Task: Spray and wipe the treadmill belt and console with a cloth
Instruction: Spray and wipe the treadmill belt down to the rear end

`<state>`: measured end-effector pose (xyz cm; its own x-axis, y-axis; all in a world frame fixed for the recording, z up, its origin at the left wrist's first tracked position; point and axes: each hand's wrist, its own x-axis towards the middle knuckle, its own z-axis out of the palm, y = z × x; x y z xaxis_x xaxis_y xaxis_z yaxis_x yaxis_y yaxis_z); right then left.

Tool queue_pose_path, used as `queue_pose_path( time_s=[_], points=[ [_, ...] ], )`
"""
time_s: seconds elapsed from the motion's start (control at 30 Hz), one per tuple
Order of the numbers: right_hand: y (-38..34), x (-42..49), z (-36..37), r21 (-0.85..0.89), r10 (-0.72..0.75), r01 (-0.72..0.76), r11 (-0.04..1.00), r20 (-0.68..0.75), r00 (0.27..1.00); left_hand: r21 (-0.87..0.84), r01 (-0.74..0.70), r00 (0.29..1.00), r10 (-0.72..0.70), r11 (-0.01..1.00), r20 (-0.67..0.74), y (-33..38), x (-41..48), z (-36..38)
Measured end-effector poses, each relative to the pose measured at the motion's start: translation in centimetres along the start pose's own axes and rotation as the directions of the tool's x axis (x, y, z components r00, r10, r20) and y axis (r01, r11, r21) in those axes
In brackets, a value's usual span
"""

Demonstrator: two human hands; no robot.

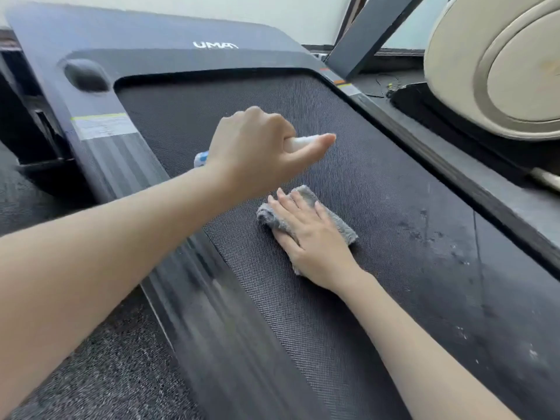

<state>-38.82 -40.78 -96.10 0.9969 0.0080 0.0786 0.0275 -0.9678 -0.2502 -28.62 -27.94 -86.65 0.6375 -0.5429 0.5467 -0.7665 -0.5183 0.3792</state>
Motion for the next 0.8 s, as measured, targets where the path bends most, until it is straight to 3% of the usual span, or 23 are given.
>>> queue_pose_path(
  time_s=[0.1, 0.23, 0.3, 0.4, 0.5, 0.6, 0.7, 0.8],
  points=[
    [2.2, 0.8, -0.4, -0.02, 0.068, -0.068, 0.997, 0.01, 0.998, 0.011, -0.02, 1.0, 0.019, 1.0, 0.014, -0.6, -0.7, -0.3],
    [7.7, 2.5, -2.2, -0.021, 0.34, -0.341, 0.94, -0.018, 0.94, 0.009, -0.03, 0.999, 0.03, 0.999, 0.01, -1.0, -1.3, -1.2],
    [8.5, 3.1, -2.4, -0.043, 0.393, -0.394, 0.918, -0.014, 0.919, -0.006, -0.028, 1.0, 0.028, 1.0, -0.004, -1.3, -1.6, -1.5],
    [5.6, 2.6, -1.8, 0.013, 0.295, -0.295, 0.955, 0.011, 0.955, -0.004, -0.025, 0.999, 0.025, 1.0, -0.023, -1.2, -1.9, -1.3],
    [-0.2, -0.3, -0.7, 0.07, 0.002, -0.005, 0.998, 0.049, 0.999, 0.006, -0.03, 0.999, 0.03, 1.0, -0.028, -1.1, -2.2, -1.1],
    [-4.1, -3.6, 0.3, 0.069, -0.208, 0.202, 0.977, 0.086, 0.974, 0.016, -0.048, 0.998, 0.049, 0.999, -0.042, -1.2, -2.4, -0.7],
    [-3.8, -4.7, 0.1, 0.022, -0.247, 0.246, 0.969, 0.116, 0.962, 0.032, -0.066, 0.996, 0.068, 0.997, -0.057, -1.6, -2.8, -0.2],
    [-1.6, -3.2, -0.4, -0.005, -0.18, 0.181, 0.984, 0.087, 0.98, 0.004, -0.086, 0.992, 0.086, 0.996, -0.089, -2.0, -3.0, 0.1]
  ],
)
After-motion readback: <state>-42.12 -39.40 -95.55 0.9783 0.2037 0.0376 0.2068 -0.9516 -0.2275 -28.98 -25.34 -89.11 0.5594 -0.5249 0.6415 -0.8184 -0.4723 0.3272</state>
